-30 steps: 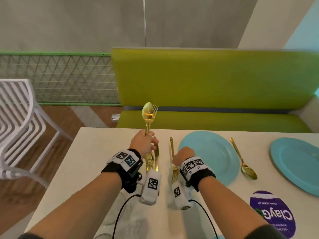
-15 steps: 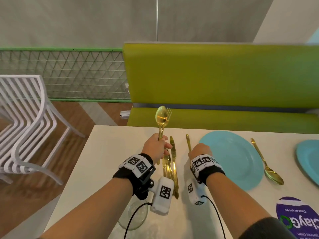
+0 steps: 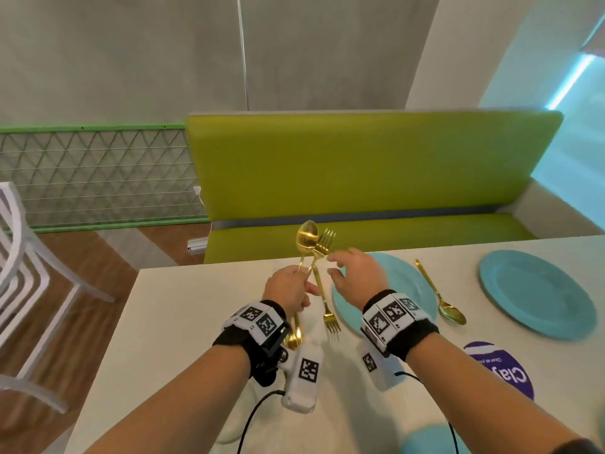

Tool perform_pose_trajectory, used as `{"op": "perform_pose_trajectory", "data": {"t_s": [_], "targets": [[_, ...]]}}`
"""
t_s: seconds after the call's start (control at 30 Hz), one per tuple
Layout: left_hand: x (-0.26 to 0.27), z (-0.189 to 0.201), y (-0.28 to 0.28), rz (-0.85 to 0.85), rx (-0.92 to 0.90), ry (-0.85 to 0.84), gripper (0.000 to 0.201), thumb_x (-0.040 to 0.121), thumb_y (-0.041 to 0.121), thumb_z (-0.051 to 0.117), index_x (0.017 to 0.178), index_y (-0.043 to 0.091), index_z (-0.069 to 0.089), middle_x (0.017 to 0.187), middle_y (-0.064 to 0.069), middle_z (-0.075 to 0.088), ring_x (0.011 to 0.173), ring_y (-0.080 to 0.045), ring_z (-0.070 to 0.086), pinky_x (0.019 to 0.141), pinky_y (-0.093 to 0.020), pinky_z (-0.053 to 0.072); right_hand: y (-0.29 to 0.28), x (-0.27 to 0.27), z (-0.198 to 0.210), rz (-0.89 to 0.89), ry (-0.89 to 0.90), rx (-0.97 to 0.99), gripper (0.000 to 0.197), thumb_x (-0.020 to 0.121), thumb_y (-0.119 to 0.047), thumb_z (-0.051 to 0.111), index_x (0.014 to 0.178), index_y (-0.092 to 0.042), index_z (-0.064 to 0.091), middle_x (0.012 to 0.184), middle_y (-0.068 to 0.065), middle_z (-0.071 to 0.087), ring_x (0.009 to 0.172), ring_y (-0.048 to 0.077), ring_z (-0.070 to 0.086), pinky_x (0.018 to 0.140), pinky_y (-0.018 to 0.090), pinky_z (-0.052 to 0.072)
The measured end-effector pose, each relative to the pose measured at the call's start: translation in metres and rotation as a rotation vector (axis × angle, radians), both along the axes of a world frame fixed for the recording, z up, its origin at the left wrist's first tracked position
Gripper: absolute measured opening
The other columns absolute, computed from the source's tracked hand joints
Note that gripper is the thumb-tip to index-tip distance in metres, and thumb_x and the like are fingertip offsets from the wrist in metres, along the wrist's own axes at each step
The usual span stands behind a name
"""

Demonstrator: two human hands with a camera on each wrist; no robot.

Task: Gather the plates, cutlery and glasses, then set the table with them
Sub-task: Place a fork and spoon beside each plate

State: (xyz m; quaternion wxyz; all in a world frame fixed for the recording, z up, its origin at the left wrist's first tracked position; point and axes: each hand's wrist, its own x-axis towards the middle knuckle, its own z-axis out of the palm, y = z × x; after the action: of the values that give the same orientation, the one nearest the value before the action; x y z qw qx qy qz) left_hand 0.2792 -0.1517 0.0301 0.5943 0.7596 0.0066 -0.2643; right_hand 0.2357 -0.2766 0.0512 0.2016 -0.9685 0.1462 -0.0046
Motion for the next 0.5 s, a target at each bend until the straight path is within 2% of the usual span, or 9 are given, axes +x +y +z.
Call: {"op": "perform_pose_trajectory", "data": {"t_s": [0.1,0.17,0.23,0.37,0.43,0.5], "targets": [[-0.018,0.015,-0.02,-0.139,-0.012,-0.012,0.023,0.098,0.019,0.037,0.094,0.009,0.057,0.065,-0.006,0.066,0.036,-0.01,0.043,0.037,-0.019,0.029,-0.008,-0.025,0.016,0.144,-0.061,-0.081,0.031,0.095,-0.021,0.047,0.123,-0.023,0.061,0.128,-0.002,0.057,0.112,0.022,0.057,0.089,0.032,0.048],[-0.032,0.024,-0.034,-0.218,-0.002,-0.049,0.024,0.097,0.015,0.034,0.089,0.01,0.056,0.066,-0.006,0.065,0.03,-0.007,0.044,0.033,-0.016,0.028,-0.019,-0.043,0.024,0.193,-0.037,-0.151,0.03,0.096,-0.019,0.045,0.118,-0.023,0.065,0.123,-0.001,0.06,0.11,0.023,0.059,0.085,0.032,0.048],[-0.046,0.033,-0.046,-0.287,0.003,-0.076,0.025,0.096,0.012,0.031,0.087,0.012,0.054,0.066,-0.007,0.065,0.033,-0.009,0.045,0.034,-0.018,0.029,-0.031,-0.061,0.033,0.216,-0.022,-0.215,0.03,0.097,-0.019,0.044,0.118,-0.024,0.065,0.121,-0.001,0.062,0.109,0.022,0.059,0.083,0.031,0.047],[-0.068,0.038,-0.071,-0.419,0.05,-0.12,0.024,0.096,0.018,0.031,0.089,0.015,0.054,0.072,-0.007,0.069,0.043,-0.015,0.047,0.04,-0.023,0.031,-0.062,-0.089,0.043,0.228,0.027,-0.315,0.029,0.097,-0.022,0.043,0.116,-0.024,0.065,0.119,-0.004,0.061,0.112,0.018,0.056,0.079,0.027,0.043],[-0.075,0.038,-0.084,-0.453,0.074,-0.132,0.023,0.097,0.021,0.032,0.092,0.013,0.053,0.073,-0.004,0.07,0.044,-0.014,0.049,0.042,-0.024,0.033,-0.078,-0.096,0.043,0.246,0.071,-0.334,0.026,0.097,-0.021,0.045,0.114,-0.022,0.064,0.119,-0.004,0.06,0.111,0.017,0.056,0.075,0.027,0.04],[-0.079,0.037,-0.098,-0.46,0.087,-0.123,0.022,0.098,0.021,0.032,0.088,0.015,0.05,0.074,-0.004,0.07,0.045,-0.015,0.051,0.043,-0.025,0.034,-0.094,-0.101,0.042,0.252,0.114,-0.325,0.024,0.096,-0.021,0.046,0.113,-0.022,0.063,0.118,-0.002,0.059,0.11,0.019,0.057,0.073,0.027,0.038]]}}
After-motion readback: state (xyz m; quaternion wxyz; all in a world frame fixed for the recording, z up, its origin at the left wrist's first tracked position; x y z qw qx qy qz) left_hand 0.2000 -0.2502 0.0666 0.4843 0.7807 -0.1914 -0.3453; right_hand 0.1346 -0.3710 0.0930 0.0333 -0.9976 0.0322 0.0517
